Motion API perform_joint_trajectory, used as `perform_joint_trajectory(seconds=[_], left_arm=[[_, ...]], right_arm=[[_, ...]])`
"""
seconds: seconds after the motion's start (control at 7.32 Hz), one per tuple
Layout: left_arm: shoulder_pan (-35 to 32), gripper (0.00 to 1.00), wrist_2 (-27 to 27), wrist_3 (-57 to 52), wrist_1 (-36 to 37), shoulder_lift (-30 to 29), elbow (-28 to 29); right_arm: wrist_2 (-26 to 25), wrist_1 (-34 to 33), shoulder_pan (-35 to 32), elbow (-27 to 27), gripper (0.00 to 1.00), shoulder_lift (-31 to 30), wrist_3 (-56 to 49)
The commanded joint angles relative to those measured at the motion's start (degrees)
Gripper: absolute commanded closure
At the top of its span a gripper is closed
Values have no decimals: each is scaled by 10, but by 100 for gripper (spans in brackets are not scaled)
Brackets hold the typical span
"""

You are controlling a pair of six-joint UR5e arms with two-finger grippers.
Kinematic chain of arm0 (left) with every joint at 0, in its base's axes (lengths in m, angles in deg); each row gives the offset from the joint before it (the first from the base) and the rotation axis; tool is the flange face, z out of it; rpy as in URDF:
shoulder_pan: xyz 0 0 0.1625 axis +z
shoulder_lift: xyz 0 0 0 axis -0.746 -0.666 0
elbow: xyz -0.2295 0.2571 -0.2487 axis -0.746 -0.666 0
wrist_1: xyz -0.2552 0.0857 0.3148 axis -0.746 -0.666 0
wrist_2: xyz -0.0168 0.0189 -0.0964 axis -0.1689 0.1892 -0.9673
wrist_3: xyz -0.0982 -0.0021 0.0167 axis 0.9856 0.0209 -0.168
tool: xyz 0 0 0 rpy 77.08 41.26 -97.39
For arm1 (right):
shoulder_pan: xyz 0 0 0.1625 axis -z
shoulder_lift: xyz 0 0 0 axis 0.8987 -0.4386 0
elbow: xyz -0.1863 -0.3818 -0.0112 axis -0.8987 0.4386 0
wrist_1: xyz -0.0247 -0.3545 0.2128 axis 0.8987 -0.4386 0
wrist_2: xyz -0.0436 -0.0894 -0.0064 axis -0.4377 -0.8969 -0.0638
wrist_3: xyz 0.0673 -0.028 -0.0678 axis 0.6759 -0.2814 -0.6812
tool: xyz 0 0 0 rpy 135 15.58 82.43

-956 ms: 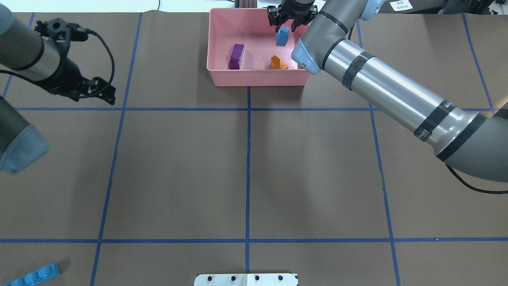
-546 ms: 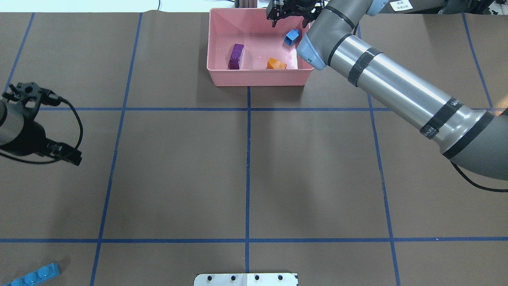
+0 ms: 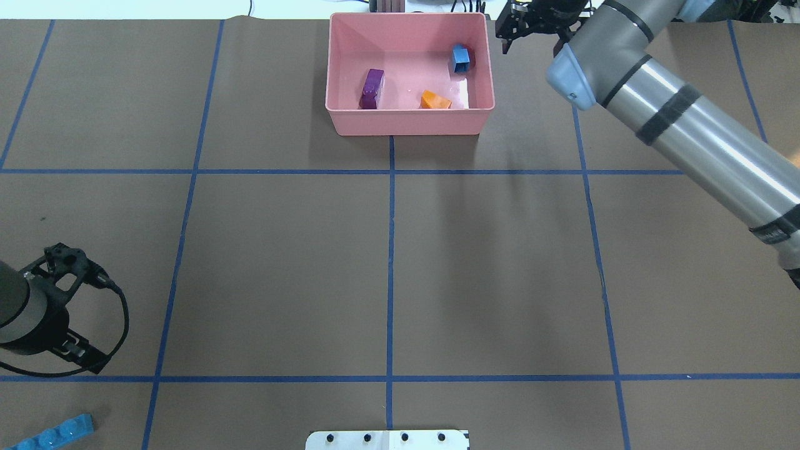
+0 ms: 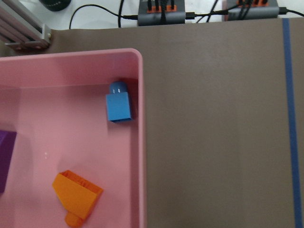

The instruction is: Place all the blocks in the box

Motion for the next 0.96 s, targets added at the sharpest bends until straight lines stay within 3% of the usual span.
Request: perform_joint_trajectory(seconds=[0.0, 0.27, 0.41, 0.82], left_arm=[[44, 0, -2, -55, 0, 46, -8], [100, 0, -4, -54, 3, 49, -6], [120, 0, -4, -54, 4, 50, -3], [140, 0, -4, -54, 4, 52, 16]], right_arm=[[6, -88, -13, -107, 0, -88, -51], [5, -122, -18, -167, 0, -147, -100], [6, -122, -23, -172, 0, -162, -115], [9, -124, -37, -222, 0, -240, -168]])
